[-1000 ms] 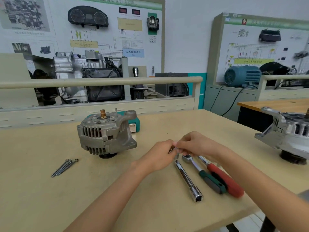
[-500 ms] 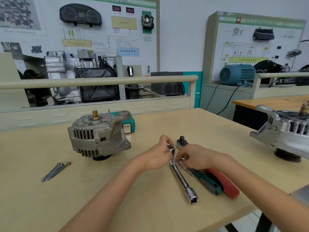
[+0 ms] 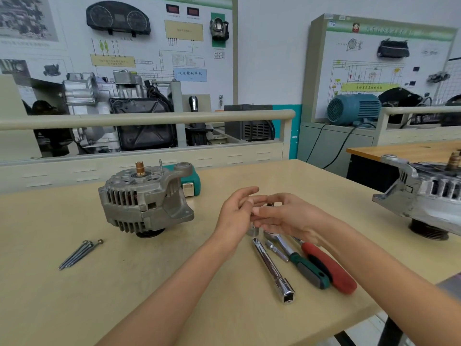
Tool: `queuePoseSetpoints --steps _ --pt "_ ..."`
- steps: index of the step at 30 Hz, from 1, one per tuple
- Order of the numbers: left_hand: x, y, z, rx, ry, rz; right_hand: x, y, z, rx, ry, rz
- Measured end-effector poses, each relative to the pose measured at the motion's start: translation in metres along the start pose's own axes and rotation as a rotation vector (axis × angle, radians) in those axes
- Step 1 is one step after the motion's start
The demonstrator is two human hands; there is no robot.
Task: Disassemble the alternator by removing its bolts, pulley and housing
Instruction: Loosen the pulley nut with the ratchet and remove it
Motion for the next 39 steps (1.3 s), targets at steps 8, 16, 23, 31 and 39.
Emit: queuePoseSetpoints --steps 8,16,23,31,39 --pt "0.003 0.001 -0.012 -0.008 -0.02 0.029 -0.01 -0.005 0.013 -0.117 -0.008 0.08" --pt "0.0 -0.012 -0.008 -0.155 0.004 0.047 -0.01 -0.024 0.005 0.487 -0.121 0.283" --pt "0.002 -0.034 -0.023 -0.597 -0.123 0.04 -0.008 -0.003 0.0 1.035 -0.319 0.25" --pt "0.024 -0.016 -0.042 -1.209 -0.297 -0.179 -0.009 -0.006 0.001 1.128 -0.293 0.265" --pt "0.026 0.001 -0.046 -1.278 -0.38 -0.24 -0.018 -0.016 -0.004 1.057 -0.285 0.336"
Point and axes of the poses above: each hand's wrist, its own x-axis away from the middle knuckle, its own y-axis out of the palm, z = x × y, the point moved 9 cm from there along -x, towards the middle knuckle, and after that the axes turned 13 degrees about x, right-handed, at the moved point
